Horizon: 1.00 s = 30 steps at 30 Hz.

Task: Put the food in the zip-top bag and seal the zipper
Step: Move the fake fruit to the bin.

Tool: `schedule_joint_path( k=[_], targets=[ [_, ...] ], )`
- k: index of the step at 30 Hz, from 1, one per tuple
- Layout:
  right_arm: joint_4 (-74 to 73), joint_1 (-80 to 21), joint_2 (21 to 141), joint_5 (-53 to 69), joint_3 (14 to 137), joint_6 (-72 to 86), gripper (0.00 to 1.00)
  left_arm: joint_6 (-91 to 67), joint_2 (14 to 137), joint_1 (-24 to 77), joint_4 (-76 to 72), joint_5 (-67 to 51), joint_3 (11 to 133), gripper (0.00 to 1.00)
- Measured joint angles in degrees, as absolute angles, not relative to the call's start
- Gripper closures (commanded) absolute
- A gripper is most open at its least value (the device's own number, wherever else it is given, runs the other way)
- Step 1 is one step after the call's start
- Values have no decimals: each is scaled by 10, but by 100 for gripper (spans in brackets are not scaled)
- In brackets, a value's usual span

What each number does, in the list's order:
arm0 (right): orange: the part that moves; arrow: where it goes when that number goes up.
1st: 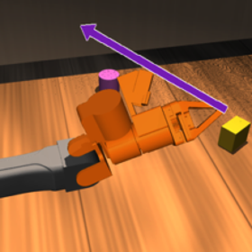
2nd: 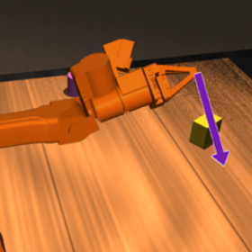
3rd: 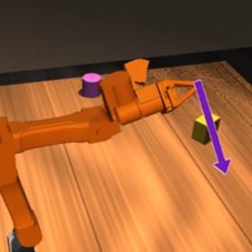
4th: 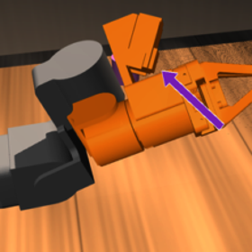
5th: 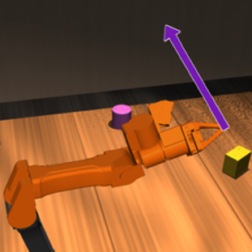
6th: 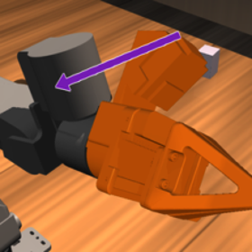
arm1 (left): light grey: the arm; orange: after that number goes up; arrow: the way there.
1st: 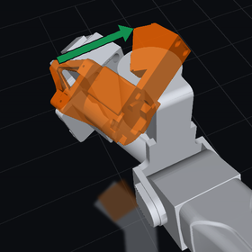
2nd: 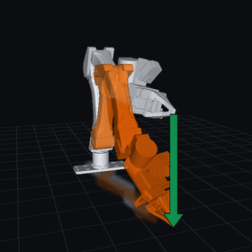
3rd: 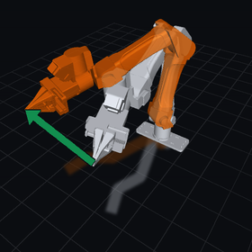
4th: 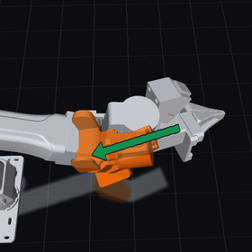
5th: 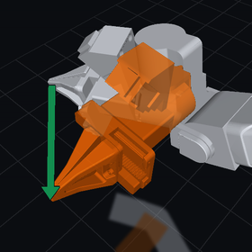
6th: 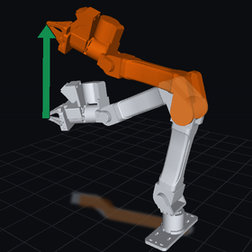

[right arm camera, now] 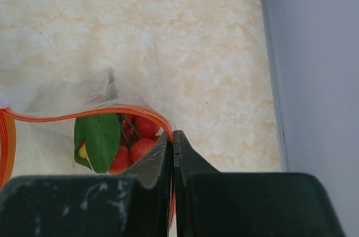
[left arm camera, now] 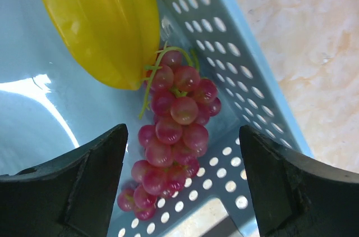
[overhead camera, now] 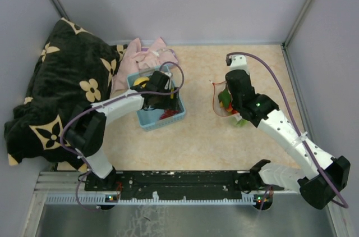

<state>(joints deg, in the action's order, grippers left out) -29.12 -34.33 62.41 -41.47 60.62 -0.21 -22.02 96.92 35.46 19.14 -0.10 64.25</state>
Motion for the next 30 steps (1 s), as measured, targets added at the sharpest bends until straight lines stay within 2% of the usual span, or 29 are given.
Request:
schedule_joint_path(
  k=[8, 14, 18, 24, 30],
  targets=[
    [-288, -343, 624, -407, 603, -2, 100, -232, 1026, 340, 219, 9, 648, 26],
    [-286, -343, 624, -402, 600, -2, 100, -245, 1010, 321, 223, 35, 628, 26],
    [-285, -343, 624, -397, 600, -2, 100, -253, 973, 294, 236, 51, 591, 30],
    [-283, -343, 624, -392, 600, -2, 100, -257, 962, 277, 258, 62, 576, 31],
    [-283, -343, 624, -389, 599, -2, 100, -248, 963, 277, 265, 30, 587, 27]
  ],
)
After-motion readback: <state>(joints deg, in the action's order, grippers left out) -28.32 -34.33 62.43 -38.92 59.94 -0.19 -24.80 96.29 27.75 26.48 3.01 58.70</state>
